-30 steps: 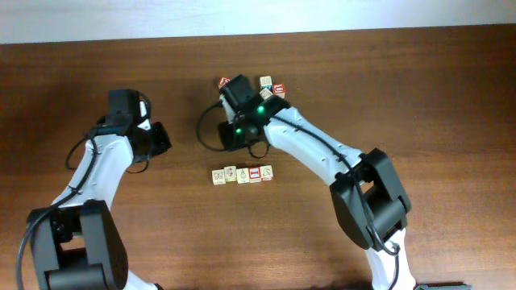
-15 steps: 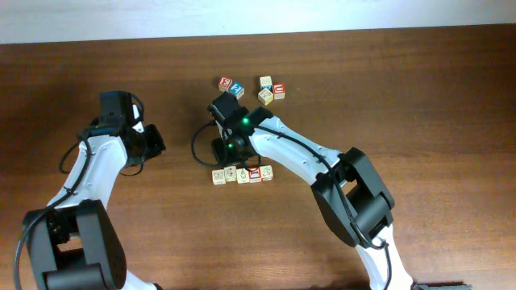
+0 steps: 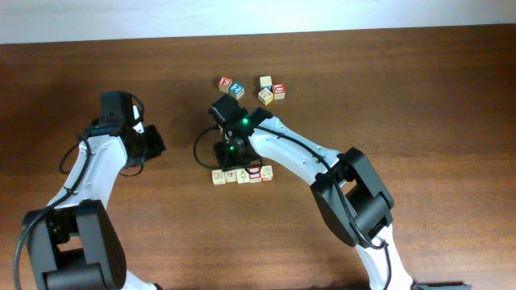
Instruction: Rotate 5 blocks
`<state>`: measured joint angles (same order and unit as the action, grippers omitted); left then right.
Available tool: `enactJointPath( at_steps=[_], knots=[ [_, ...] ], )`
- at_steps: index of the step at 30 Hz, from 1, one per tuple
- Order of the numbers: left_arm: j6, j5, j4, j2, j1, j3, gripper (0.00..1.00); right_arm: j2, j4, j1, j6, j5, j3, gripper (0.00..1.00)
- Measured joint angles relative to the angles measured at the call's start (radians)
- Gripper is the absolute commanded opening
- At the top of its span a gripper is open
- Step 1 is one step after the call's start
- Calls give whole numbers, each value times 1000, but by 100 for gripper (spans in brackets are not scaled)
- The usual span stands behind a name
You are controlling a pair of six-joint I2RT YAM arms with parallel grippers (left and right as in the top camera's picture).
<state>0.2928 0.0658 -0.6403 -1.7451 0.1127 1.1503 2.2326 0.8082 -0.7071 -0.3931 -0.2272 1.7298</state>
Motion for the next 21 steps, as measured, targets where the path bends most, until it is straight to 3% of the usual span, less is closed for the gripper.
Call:
enactJointPath(
  at_steps=[6, 9, 11, 16, 21],
  knots=[
    [0, 0, -3, 0, 0, 0, 19, 0, 8, -21, 0, -3, 0, 4],
    [0, 0, -3, 0, 0, 0, 20, 0, 5, -20, 2, 4, 0, 18],
    [0, 0, -3, 0, 0, 0, 20, 1, 0, -14, 1, 20, 5, 19],
    [0, 0, -3, 0, 0, 0, 20, 11, 204, 48, 19, 27, 218, 24],
    [0, 8, -21, 0, 0, 0, 18, 8, 394, 27, 35, -3, 283, 6]
  ],
)
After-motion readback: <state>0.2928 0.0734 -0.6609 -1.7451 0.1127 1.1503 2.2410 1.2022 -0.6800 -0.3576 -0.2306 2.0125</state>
